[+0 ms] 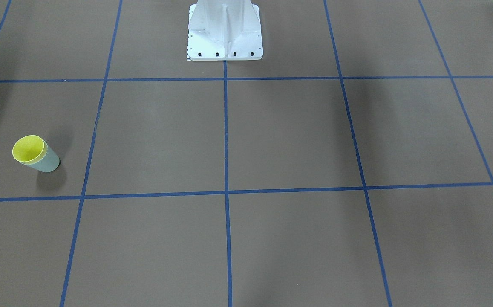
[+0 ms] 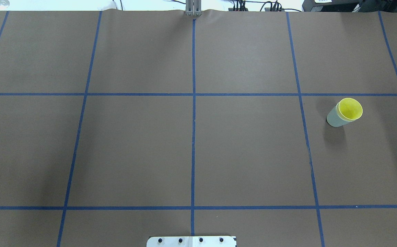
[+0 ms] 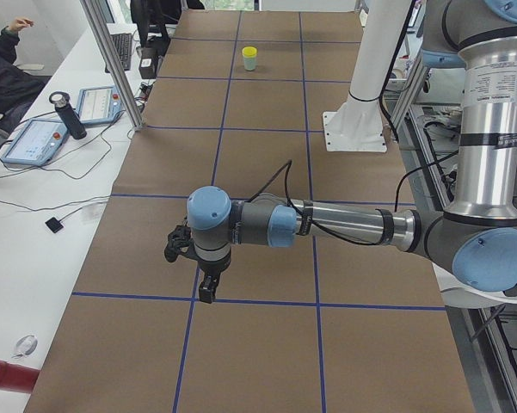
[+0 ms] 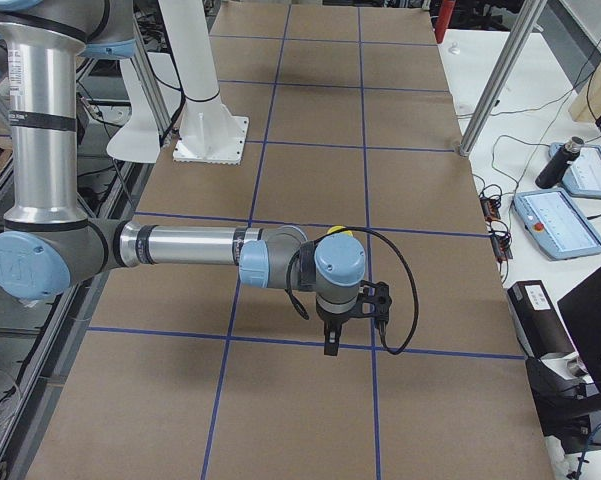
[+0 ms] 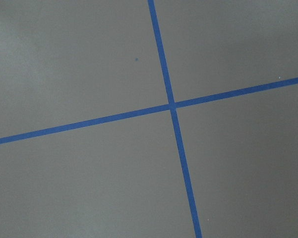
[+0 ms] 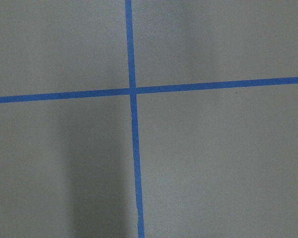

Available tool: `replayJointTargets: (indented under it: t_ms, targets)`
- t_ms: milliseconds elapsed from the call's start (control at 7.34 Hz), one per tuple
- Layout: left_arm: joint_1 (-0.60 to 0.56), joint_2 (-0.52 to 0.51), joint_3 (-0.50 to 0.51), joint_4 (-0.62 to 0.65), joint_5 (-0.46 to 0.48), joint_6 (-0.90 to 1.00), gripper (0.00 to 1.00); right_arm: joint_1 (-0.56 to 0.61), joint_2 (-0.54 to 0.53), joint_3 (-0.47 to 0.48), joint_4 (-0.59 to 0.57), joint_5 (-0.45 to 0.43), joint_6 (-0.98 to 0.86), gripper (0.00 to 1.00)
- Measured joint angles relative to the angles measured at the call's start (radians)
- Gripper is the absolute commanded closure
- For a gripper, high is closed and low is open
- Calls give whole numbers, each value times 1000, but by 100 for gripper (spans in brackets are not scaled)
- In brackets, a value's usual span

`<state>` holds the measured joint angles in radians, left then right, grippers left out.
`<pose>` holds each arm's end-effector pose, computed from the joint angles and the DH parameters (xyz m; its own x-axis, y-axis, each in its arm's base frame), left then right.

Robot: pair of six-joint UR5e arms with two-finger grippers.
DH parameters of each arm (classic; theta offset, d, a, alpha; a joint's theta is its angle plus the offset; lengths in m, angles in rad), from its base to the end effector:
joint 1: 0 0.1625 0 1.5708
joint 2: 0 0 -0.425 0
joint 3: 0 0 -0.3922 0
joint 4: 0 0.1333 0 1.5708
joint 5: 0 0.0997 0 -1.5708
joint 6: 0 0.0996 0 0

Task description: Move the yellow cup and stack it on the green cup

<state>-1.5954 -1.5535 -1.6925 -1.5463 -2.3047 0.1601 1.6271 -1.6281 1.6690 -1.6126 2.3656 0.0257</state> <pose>-0.0786 -0.4862 0.6123 0.7381 0.1936 -0.6464 -0.0943 0.9782 0.1852 0.0884 -0.4629 0.6406 0.6976 0.0657 0.7135 -0.0742 0.9971 -0.0192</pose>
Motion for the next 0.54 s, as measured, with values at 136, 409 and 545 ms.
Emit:
replayJointTargets:
  t_ms: [136, 409, 545]
  targets:
    - [1, -1, 0, 0, 0, 0, 0, -13, 2, 1, 1, -1, 1, 1]
    - [1, -2, 0, 0, 1, 0, 0, -41, 2, -3, 31, -2, 1, 1]
    - [0, -3, 0, 1, 1, 1, 0, -47, -3, -5, 50, -2, 1, 1]
